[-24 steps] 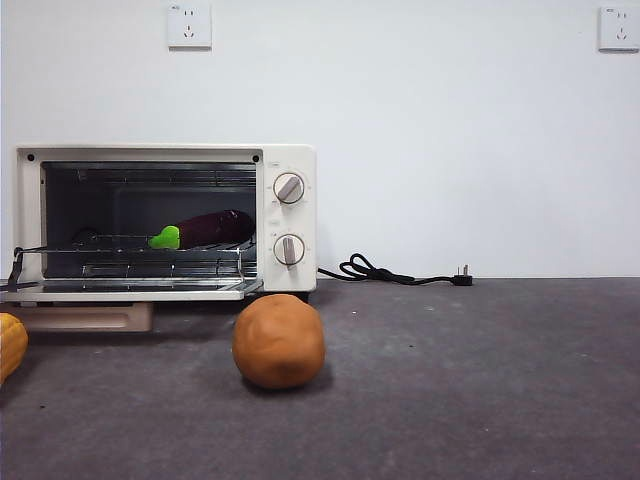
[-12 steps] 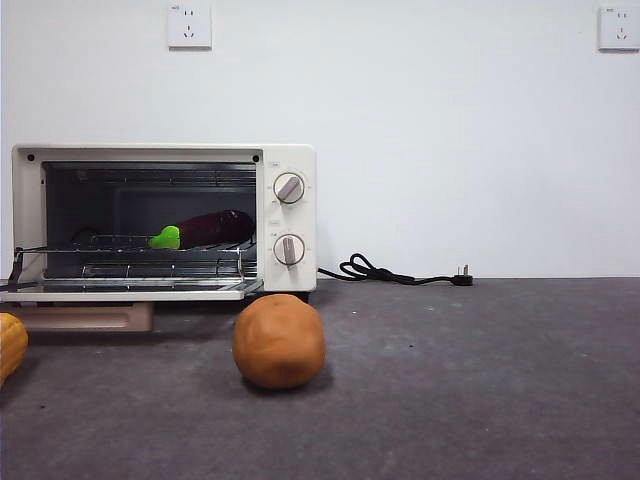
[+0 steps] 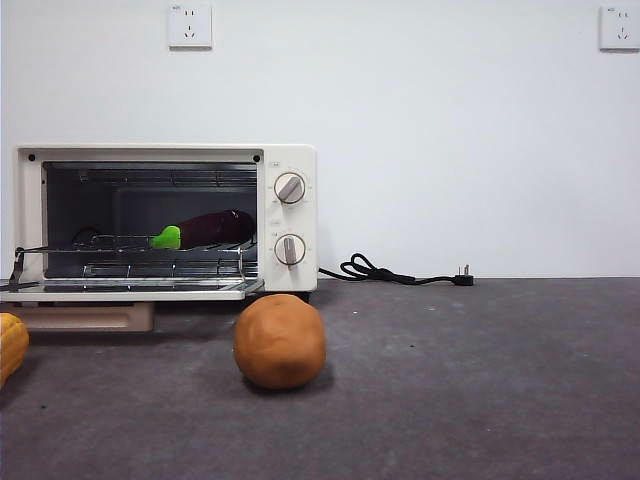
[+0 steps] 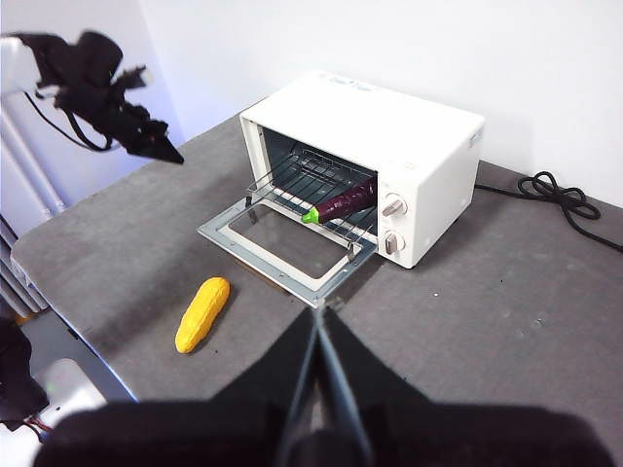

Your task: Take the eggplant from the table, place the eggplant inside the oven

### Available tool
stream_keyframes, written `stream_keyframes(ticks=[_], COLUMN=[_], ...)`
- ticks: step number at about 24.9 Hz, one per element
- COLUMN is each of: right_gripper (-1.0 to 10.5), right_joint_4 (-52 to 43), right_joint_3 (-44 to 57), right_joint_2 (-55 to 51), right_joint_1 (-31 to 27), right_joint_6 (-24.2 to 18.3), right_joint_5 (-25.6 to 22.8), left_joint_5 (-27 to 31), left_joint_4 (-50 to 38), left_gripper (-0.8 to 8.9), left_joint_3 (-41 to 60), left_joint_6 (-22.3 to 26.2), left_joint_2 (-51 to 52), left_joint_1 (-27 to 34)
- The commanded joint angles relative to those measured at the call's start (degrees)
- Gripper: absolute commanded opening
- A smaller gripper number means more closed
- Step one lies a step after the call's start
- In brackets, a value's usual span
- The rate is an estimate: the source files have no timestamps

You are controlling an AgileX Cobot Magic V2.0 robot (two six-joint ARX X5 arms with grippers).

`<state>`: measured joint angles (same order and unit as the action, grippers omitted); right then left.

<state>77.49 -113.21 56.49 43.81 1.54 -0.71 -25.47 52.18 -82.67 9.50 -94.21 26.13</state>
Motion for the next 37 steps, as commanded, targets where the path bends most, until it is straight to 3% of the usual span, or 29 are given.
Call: stream_keyframes(ticks=[1, 7, 13, 18, 22, 28, 32, 37], right_gripper=[-0.1, -0.1, -0.1, -0.1, -0.1, -0.1, -0.1, -0.1], right_joint_4=[1.4, 1.4, 1.4, 1.4, 1.4, 1.4, 1.4, 1.4], right_joint_3=[0.0, 0.0, 0.0, 0.0, 0.0, 0.0, 0.0, 0.0], right_joint_2=[-0.1, -0.1, -0.1, -0.1, -0.1, -0.1, -0.1, -0.1], right_joint_1=[0.1, 0.1, 0.1, 0.1, 0.1, 0.1, 0.1, 0.1], right_joint_6=[1.3, 2.0, 3.0, 3.0, 3.5, 3.9, 3.9, 3.9], right_joint_5=[-0.5, -2.2, -2.8, -2.8, -3.7, -5.4, -6.9, -8.3], left_joint_5=[-3.1, -10.8, -11.8, -17.0, -17.4, -23.9, -25.4, -34.2], left_joint_4=[-2.2, -9.9, -15.9, -21.5, -23.7, -26.5, -26.8, -28.9], left_gripper=[-0.06, -0.06, -0.06, -0.06, -0.06, -0.06, -0.06, -0.06], left_joint_3=[3.4, 9.8, 14.8, 18.1, 19.6, 21.1, 21.1, 21.1], left_joint_6=[2.6, 2.5, 2.5, 2.0, 1.6, 1.0, 1.0, -1.0], left_joint_2=[-2.7, -7.5, -11.3, -13.3, -15.1, -18.3, -19.0, -19.0], left_joint_1=[1.5, 4.4, 5.2, 5.2, 4.5, 4.5, 3.8, 3.3])
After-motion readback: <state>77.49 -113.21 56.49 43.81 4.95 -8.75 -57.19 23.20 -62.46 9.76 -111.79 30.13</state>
